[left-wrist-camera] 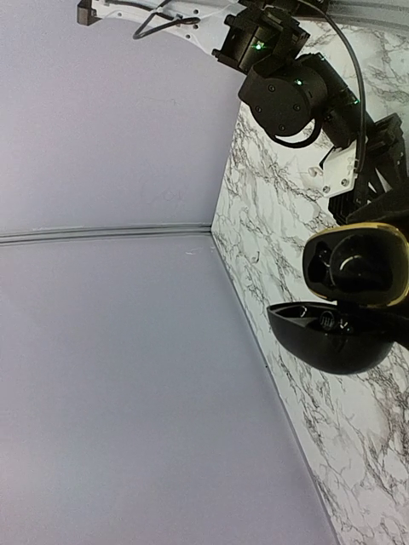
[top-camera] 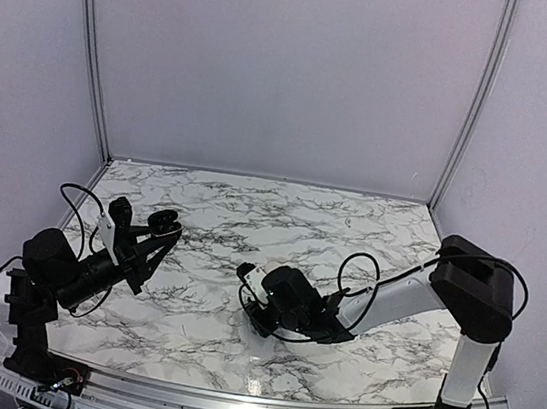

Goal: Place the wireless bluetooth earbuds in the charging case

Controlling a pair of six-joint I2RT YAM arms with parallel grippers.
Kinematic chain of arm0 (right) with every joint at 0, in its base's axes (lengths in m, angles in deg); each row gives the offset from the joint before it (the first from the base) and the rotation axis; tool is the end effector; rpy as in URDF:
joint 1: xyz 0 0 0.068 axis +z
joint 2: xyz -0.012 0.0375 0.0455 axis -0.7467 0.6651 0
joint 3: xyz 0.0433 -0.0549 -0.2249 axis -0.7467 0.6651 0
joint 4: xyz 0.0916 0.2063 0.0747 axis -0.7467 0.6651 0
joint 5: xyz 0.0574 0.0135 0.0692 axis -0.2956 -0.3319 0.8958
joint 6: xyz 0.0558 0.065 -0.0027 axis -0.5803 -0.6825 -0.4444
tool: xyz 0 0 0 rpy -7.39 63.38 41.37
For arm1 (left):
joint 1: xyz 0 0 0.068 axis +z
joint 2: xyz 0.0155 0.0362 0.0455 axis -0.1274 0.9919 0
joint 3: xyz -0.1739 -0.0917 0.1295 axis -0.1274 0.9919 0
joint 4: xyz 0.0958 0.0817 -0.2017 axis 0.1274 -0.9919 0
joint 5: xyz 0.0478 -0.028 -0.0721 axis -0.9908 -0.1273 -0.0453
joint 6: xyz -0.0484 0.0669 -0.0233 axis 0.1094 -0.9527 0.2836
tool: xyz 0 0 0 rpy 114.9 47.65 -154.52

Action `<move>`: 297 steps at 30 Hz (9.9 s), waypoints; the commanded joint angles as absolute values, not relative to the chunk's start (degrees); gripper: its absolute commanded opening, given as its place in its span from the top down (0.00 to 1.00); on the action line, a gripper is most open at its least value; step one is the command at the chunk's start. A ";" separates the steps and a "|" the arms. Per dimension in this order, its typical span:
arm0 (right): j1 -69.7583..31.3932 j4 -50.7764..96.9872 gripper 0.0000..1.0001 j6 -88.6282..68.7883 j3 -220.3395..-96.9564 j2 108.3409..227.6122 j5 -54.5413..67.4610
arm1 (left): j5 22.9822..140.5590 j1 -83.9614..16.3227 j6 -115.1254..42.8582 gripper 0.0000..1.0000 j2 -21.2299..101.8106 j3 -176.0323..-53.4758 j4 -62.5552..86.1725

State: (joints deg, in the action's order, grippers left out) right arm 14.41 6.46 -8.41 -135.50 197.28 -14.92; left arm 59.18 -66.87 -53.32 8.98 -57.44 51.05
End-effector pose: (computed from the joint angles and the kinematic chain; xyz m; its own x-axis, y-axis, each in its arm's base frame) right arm 0.1882 0.3257 0.0722 -0.3769 -0.5347 -0.7563 -0.7506 0.6548 -0.0889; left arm 0.1293 -0.1829 0.2462 0.1755 -0.1116 -0.9781 0.6989 0.7139 0.0440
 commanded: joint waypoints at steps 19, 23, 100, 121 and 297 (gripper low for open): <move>11.89 6.59 0.85 -6.41 -134.43 197.04 -10.78 | 58.03 -66.47 -54.67 1.00 9.33 -57.28 53.30; 11.84 7.77 0.87 -5.36 -133.94 194.41 -9.54 | 58.11 -66.40 -54.57 1.00 9.70 -57.02 53.30; 11.81 -6.71 0.84 -5.99 -136.54 206.14 -6.31 | 58.24 -65.50 -55.02 1.00 7.03 -56.38 52.51; 11.85 19.65 0.87 3.15 -137.00 175.23 12.64 | 79.87 -65.50 -62.35 1.00 6.71 -54.03 50.31; 21.12 63.37 0.60 -6.07 -186.63 191.10 10.08 | 60.44 -81.07 -80.24 1.00 10.68 -58.58 48.20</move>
State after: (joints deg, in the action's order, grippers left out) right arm 21.49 67.31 -6.20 -185.40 192.78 10.79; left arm 57.74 -80.16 -81.12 12.13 -58.25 41.43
